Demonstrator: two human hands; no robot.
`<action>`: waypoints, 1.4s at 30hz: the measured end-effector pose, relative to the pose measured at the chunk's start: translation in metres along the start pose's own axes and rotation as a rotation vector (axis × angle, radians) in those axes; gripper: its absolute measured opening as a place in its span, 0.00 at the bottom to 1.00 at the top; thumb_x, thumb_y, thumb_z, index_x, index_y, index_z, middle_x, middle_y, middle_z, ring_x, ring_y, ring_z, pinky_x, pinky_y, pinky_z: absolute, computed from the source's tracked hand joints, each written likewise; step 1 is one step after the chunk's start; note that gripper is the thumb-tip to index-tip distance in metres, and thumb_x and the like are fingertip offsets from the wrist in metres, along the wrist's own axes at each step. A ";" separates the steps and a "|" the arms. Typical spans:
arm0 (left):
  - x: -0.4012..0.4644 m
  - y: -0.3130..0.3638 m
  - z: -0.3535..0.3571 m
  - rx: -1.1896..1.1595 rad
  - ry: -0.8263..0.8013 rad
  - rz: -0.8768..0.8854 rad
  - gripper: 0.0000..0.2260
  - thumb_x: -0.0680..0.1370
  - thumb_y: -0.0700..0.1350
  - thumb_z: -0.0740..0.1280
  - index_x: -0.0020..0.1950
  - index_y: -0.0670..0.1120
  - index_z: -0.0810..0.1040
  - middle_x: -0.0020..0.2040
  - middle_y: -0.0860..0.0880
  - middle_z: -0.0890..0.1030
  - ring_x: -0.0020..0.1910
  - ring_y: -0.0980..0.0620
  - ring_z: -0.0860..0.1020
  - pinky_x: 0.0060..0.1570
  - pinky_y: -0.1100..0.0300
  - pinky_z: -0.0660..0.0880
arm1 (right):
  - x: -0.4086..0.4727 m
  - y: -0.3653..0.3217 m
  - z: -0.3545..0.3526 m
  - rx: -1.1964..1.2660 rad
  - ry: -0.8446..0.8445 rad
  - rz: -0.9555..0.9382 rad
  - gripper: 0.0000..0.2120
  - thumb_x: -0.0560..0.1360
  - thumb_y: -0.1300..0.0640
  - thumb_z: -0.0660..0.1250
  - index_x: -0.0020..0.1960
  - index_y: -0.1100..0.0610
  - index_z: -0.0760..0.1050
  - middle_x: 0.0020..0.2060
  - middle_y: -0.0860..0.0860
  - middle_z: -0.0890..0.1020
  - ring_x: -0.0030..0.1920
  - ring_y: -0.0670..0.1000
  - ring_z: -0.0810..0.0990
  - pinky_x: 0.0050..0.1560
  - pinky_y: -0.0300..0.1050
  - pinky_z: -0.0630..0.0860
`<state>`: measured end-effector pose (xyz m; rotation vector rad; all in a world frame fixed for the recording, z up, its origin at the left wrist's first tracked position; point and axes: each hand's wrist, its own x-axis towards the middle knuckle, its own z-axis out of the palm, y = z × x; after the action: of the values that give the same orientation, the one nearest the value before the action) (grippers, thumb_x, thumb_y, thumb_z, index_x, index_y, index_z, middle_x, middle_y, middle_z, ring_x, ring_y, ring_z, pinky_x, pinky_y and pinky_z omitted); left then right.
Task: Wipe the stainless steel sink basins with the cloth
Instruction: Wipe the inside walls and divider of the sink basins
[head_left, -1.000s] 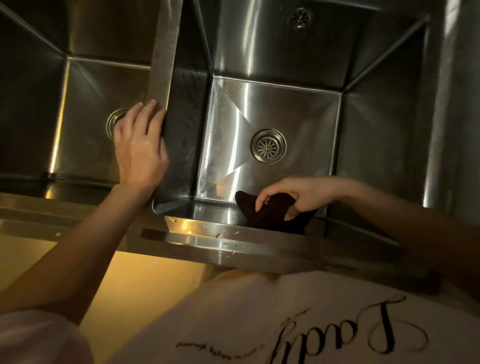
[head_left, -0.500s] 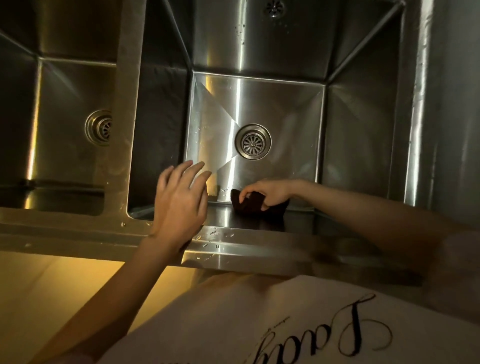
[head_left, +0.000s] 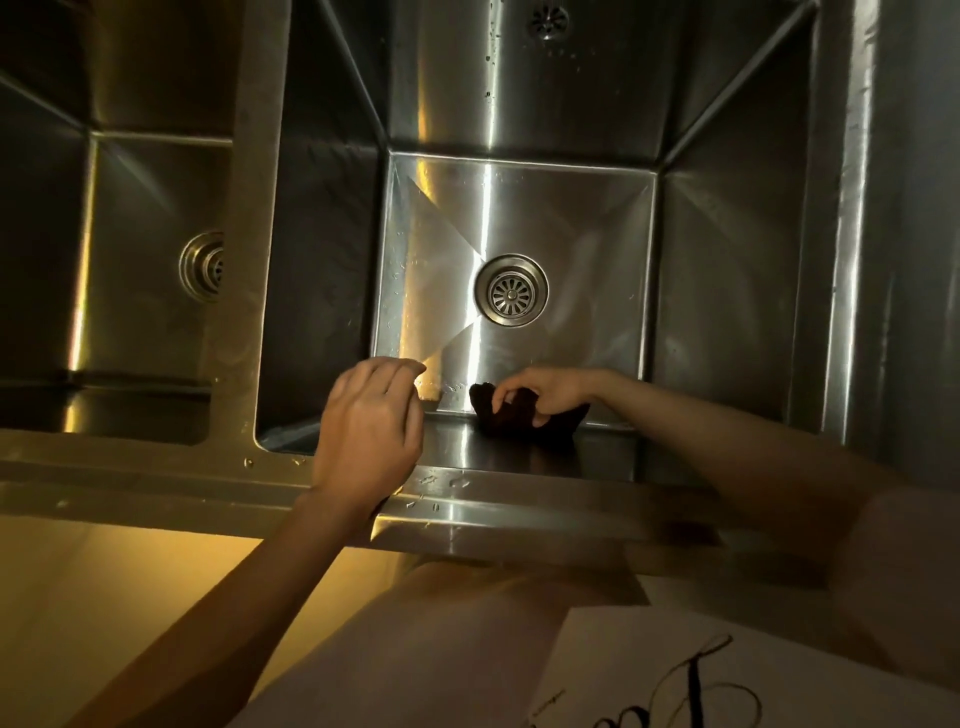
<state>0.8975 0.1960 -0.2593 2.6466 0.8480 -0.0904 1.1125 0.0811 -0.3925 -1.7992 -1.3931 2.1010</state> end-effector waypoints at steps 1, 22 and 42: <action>0.000 0.000 0.000 0.007 -0.010 -0.006 0.13 0.77 0.42 0.59 0.59 0.44 0.78 0.52 0.46 0.81 0.55 0.48 0.76 0.57 0.54 0.69 | -0.009 -0.006 -0.003 0.010 -0.012 -0.020 0.29 0.67 0.73 0.69 0.62 0.49 0.74 0.56 0.47 0.74 0.63 0.54 0.73 0.66 0.53 0.71; -0.002 0.001 0.000 -0.002 -0.012 -0.005 0.14 0.76 0.44 0.59 0.57 0.43 0.78 0.53 0.45 0.81 0.53 0.45 0.77 0.55 0.51 0.74 | -0.050 -0.026 -0.018 0.019 -0.189 0.137 0.31 0.69 0.74 0.66 0.66 0.51 0.69 0.62 0.51 0.73 0.57 0.53 0.74 0.47 0.41 0.75; -0.002 0.000 0.000 -0.020 -0.010 0.003 0.13 0.77 0.43 0.59 0.58 0.43 0.78 0.54 0.44 0.80 0.56 0.46 0.75 0.56 0.49 0.73 | -0.137 -0.024 -0.023 0.166 -0.081 0.060 0.28 0.68 0.76 0.65 0.53 0.44 0.75 0.57 0.47 0.77 0.58 0.48 0.75 0.57 0.48 0.75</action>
<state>0.8959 0.1947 -0.2594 2.6268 0.8379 -0.0944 1.1632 0.0332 -0.2705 -1.7320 -1.1543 2.2681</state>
